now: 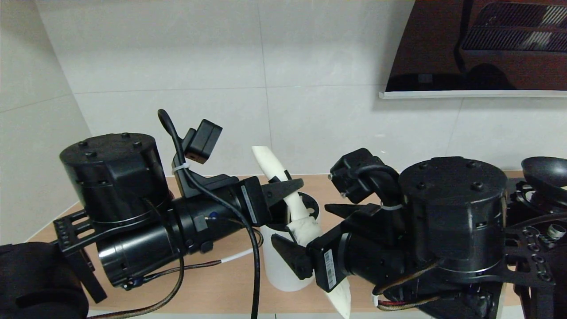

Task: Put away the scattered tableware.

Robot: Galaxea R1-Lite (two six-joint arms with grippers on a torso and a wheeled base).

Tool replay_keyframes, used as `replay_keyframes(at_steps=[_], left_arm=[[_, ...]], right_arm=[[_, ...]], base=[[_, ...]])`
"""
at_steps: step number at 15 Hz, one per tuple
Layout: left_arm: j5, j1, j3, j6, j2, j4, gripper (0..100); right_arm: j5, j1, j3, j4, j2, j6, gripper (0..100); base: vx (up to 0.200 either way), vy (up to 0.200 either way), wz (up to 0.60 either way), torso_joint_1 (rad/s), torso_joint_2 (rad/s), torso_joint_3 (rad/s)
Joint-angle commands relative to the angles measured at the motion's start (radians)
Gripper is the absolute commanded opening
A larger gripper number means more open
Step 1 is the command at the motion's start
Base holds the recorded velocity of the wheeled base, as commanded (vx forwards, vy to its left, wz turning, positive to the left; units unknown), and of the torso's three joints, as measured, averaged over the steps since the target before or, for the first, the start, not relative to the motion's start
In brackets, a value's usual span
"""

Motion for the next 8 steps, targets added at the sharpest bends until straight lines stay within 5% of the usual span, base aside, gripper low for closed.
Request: replay_keyframes(at_steps=[1, 2, 3, 5, 8], left_arm=[[0.043, 0.005, -0.025, 0.011, -0.014, 0.007, 0], [0.088, 0.010, -0.036, 0.014, -0.031, 0.019, 0], [0.111, 0.030, -0.069, 0.052, -0.043, 0.044, 0], [0.175, 0.081, -0.203, 0.180, -0.050, 0.150, 0], [0.376, 0.081, -0.330, 0.358, -0.057, 0.308, 0]], right_arm=[[0.000, -0.046, 0.012, 0.002, -0.033, -0.006, 100], [0.008, -0.086, 0.018, 0.008, -0.056, -0.009, 100], [0.014, -0.133, 0.021, 0.009, -0.070, -0.009, 100], [0.019, -0.224, 0.018, 0.009, -0.081, -0.011, 100], [0.023, -0.302, 0.007, 0.003, -0.086, -0.028, 100]], base=[[0.000, 0.000, 0.00, 0.000, 0.00, 0.000], [0.000, 0.000, 0.00, 0.000, 0.00, 0.000], [0.000, 0.000, 0.00, 0.000, 0.00, 0.000], [0.000, 0.000, 0.00, 0.000, 0.00, 0.000], [0.000, 0.000, 0.00, 0.000, 0.00, 0.000]])
